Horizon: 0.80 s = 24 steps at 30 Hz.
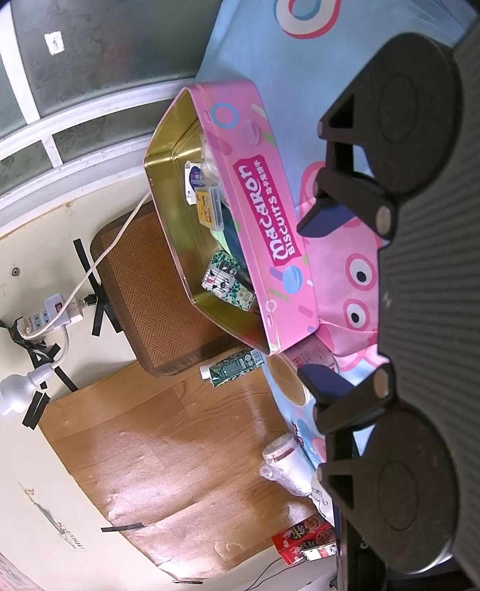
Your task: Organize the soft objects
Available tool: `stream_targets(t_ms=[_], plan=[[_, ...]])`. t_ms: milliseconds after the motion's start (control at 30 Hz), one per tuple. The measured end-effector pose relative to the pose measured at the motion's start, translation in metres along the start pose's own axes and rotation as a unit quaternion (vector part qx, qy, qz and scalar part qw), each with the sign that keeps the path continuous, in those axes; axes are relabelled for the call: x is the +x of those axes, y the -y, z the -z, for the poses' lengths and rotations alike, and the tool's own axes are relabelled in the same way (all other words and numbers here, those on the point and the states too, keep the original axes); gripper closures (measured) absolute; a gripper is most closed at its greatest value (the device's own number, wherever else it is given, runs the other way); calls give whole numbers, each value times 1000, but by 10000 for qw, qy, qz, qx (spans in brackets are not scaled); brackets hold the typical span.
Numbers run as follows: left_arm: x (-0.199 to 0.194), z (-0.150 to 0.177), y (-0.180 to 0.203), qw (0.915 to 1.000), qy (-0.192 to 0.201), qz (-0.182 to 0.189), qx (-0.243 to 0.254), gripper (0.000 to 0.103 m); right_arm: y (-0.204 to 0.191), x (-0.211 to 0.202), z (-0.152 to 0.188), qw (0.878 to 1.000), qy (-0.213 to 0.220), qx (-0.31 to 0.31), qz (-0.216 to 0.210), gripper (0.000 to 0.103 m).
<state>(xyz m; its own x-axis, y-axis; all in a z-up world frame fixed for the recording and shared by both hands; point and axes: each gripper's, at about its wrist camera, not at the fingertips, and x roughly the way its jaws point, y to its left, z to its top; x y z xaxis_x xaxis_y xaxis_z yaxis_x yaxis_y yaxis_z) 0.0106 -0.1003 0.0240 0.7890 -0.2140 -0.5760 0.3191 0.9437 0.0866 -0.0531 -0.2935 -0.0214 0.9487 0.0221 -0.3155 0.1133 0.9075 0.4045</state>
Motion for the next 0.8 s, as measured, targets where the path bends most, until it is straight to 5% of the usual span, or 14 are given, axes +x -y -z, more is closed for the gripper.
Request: stream_targets(t_ms=[800], plan=[[1, 0, 5, 9999, -90, 50, 74, 0, 0, 0, 0, 10000, 0, -1, 0, 25]])
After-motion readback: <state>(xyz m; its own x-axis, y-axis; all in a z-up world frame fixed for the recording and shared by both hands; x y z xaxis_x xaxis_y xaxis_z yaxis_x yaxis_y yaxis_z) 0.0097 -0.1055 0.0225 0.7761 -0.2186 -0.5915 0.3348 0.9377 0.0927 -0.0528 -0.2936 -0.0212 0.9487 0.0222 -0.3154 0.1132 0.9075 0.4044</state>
